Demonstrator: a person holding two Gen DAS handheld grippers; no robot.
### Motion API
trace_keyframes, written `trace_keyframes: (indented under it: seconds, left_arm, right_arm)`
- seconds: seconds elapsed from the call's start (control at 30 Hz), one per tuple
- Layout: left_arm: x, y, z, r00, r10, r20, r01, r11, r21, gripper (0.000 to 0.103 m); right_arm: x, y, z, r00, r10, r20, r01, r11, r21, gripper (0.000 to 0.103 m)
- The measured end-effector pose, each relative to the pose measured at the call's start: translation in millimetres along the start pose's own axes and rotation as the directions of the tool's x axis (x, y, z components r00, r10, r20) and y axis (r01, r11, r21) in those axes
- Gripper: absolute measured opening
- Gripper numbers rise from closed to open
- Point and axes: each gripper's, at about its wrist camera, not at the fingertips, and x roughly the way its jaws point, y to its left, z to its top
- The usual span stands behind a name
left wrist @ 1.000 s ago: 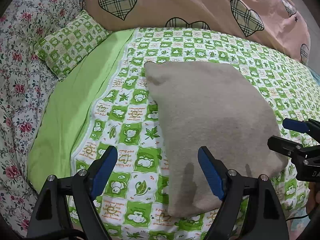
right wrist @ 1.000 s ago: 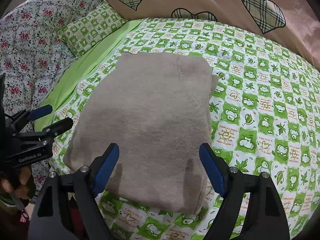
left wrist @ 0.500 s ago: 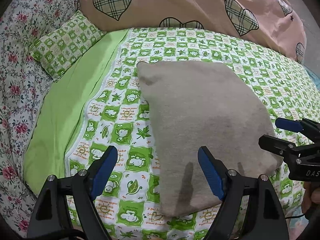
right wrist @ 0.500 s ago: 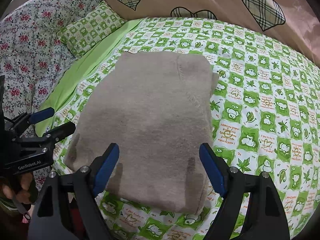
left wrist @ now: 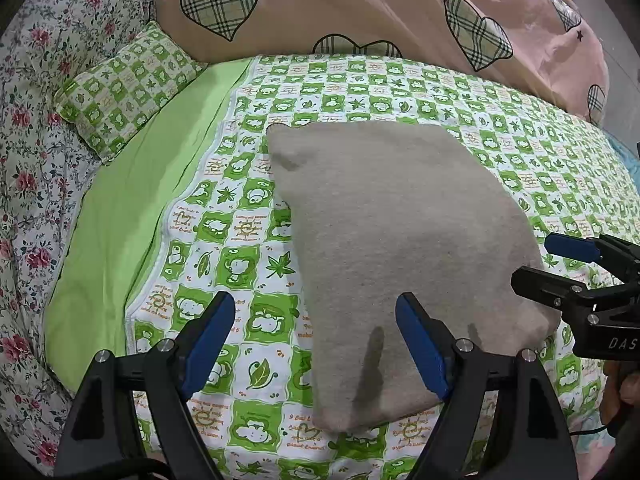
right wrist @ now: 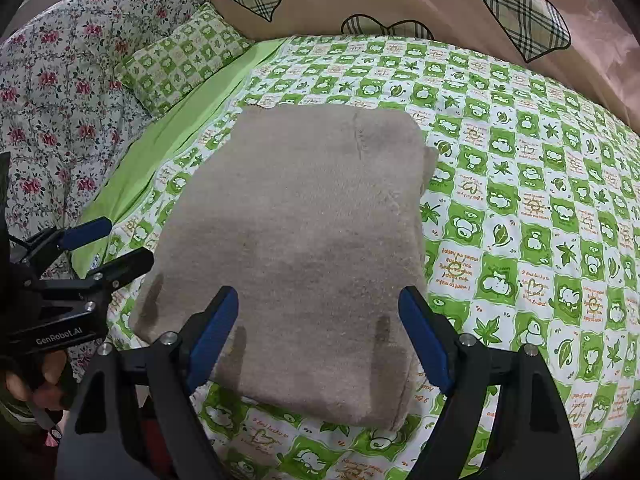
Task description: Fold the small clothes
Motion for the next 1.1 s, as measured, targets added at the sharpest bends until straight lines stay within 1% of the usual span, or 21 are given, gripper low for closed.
trace_keyframes:
  seconds: [1.1]
  left_arm:
    - [-6.6, 1.7, 2.0, 1.0, 0.003, 0.011, -0.003, 1.0, -0.001, 0.083]
  right_arm:
    - [-5.4, 5.1, 2.5, 1.0, 0.007, 0.012, -0.007, 1.0, 0.002, 0.083]
